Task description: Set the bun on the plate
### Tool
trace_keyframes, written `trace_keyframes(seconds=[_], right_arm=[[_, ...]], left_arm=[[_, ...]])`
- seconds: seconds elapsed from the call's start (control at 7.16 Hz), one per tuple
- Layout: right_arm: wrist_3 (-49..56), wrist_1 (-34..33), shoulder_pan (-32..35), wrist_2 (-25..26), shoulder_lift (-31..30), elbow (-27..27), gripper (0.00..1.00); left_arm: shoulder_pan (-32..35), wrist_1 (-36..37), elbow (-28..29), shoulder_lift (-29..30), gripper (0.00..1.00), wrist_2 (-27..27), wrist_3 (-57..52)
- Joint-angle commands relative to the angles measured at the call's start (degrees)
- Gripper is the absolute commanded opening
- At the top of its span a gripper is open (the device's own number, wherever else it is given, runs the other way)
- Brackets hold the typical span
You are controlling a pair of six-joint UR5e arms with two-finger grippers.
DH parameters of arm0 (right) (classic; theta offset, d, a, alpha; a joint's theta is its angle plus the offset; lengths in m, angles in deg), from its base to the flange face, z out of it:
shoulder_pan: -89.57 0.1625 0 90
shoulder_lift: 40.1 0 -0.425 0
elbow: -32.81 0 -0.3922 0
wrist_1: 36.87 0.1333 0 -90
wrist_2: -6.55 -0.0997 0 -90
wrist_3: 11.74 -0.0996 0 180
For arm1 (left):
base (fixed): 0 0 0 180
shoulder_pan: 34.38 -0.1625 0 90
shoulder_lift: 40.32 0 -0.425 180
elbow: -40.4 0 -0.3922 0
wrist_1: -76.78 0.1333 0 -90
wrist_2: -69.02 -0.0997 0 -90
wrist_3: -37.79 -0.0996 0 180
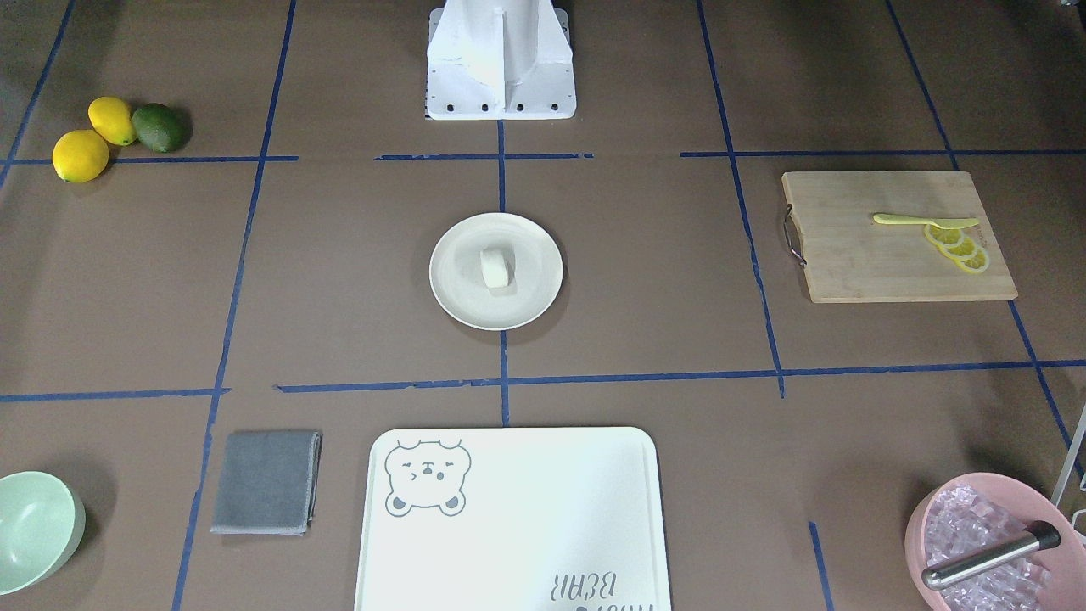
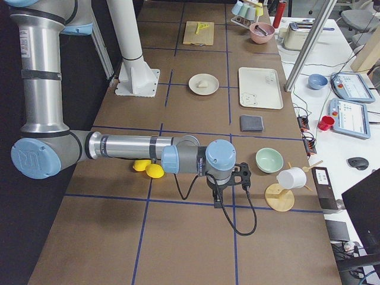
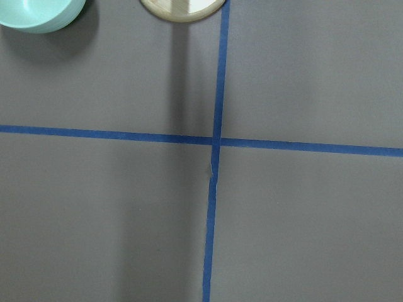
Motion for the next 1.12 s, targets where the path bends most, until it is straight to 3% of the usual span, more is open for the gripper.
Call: trace_keyframes(seconds=[0.0, 0.7, 0.98], right_arm=[[0.0, 0.0, 0.0, 0.09, -0.06, 0.01, 1.0], [0.0, 0.0, 0.0, 0.09, 0.03, 0.1, 1.0], [0.09, 0.0, 0.0, 0.09, -0.06, 0.01, 1.0]], left_arm=[[0.23, -1.32, 1.07, -0.91, 1.0, 0.23, 1.71], [1.11, -1.41, 0.89, -1.01, 1.0, 0.4, 4.96], [1.11, -1.41, 1.07, -1.09, 1.0, 3.55, 4.87]])
